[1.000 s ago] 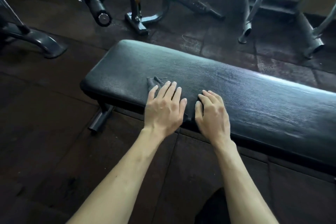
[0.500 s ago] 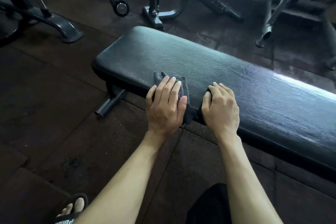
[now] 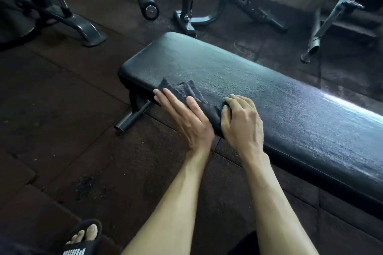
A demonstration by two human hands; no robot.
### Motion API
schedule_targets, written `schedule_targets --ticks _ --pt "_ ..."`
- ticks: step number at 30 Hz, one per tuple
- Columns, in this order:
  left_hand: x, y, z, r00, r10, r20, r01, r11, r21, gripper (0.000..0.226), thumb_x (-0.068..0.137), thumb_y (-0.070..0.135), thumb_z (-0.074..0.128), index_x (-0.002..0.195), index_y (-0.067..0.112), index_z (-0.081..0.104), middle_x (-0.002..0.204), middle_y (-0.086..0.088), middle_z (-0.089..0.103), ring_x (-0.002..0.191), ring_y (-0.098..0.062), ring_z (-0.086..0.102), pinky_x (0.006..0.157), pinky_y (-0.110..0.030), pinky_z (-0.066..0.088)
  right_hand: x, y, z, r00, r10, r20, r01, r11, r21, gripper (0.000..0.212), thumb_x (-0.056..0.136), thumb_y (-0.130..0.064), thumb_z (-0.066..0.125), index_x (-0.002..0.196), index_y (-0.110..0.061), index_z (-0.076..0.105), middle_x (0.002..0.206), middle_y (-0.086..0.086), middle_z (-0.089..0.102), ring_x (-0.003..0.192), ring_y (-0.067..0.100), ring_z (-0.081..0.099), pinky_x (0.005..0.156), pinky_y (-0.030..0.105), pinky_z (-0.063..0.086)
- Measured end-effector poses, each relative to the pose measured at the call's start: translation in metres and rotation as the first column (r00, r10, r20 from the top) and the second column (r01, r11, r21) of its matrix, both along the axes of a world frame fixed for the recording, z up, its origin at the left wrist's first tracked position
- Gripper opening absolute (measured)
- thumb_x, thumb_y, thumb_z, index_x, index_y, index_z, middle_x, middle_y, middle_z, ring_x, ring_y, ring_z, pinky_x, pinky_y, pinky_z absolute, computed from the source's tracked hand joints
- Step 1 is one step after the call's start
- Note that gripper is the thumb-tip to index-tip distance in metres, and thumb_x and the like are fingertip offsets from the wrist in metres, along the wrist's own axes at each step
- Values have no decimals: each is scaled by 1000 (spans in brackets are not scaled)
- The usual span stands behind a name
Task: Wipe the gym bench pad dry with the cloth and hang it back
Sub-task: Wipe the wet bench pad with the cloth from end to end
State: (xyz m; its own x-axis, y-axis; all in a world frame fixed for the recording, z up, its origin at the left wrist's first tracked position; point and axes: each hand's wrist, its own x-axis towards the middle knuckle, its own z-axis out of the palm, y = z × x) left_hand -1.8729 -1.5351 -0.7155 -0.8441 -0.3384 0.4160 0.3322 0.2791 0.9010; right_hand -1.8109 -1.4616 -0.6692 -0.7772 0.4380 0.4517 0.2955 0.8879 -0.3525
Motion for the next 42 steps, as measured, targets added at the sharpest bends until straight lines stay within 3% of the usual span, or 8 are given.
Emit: schedule_targets --ticks 7,14,18,20,27,32,37,42 --pt "-32 -14 12 962 -35 269 -53 948 313 79 104 37 35 153 -15 2 164 -34 2 155 -37 8 127 -41 8 -22 -14 1 997 48 56 -53 994 95 34 95 -28 49 113 -7 69 127 12 66 117 32 55 103 47 45" --pt "-43 -23 12 975 -23 221 -41 959 282 74 106 32 37 155 -12 5 165 -30 4 155 -33 8 126 -28 4 -28 -19 1 999 -5 45 1 996 90 34 96 -35 47 117 -16 67 128 3 66 117 27 53 103 44 44" --pt "-83 -45 19 971 33 237 -116 930 348 66 109 25 40 156 -9 9 165 -28 8 154 -33 12 110 0 -2 -30 -21 1 999 -34 25 32 996 87 31 96 -37 49 115 -20 66 127 -2 66 117 24 52 99 44 47" --pt "-93 -51 18 975 58 213 -134 924 359 64 109 24 41 156 -9 12 164 -28 12 154 -33 16 107 4 0 -32 -23 1 999 -47 28 44 995 85 30 96 -37 49 114 -21 66 126 -2 66 116 24 51 98 44 47" --pt "-53 -40 9 980 -4 201 -45 970 238 72 107 34 35 157 -7 5 167 -26 2 156 -29 4 126 -25 2 -38 -29 2 995 -103 5 103 994 39 29 92 -33 50 110 -17 68 119 0 69 112 26 51 96 46 47" --pt "-95 -71 19 980 -11 199 -37 970 239 64 108 23 39 155 -11 11 165 -28 6 156 -33 6 117 -6 -2 -72 -57 8 998 -39 -46 40 999 8 29 90 -24 51 109 -10 69 109 6 71 116 30 52 98 49 43" --pt "-156 -117 29 973 -41 226 58 996 -68 48 107 19 40 148 -5 41 158 -20 37 153 -34 21 125 -37 15 -113 -90 18 998 66 23 -66 998 -8 33 94 -26 49 119 -12 66 119 8 68 116 30 53 94 49 45" --pt "-188 -140 49 925 -92 368 210 932 -295 42 106 33 40 128 5 63 134 -15 63 127 -34 54 100 -38 39 -148 -108 17 997 32 67 -32 999 -1 34 96 -28 48 119 -12 66 123 9 66 118 30 53 96 47 44"
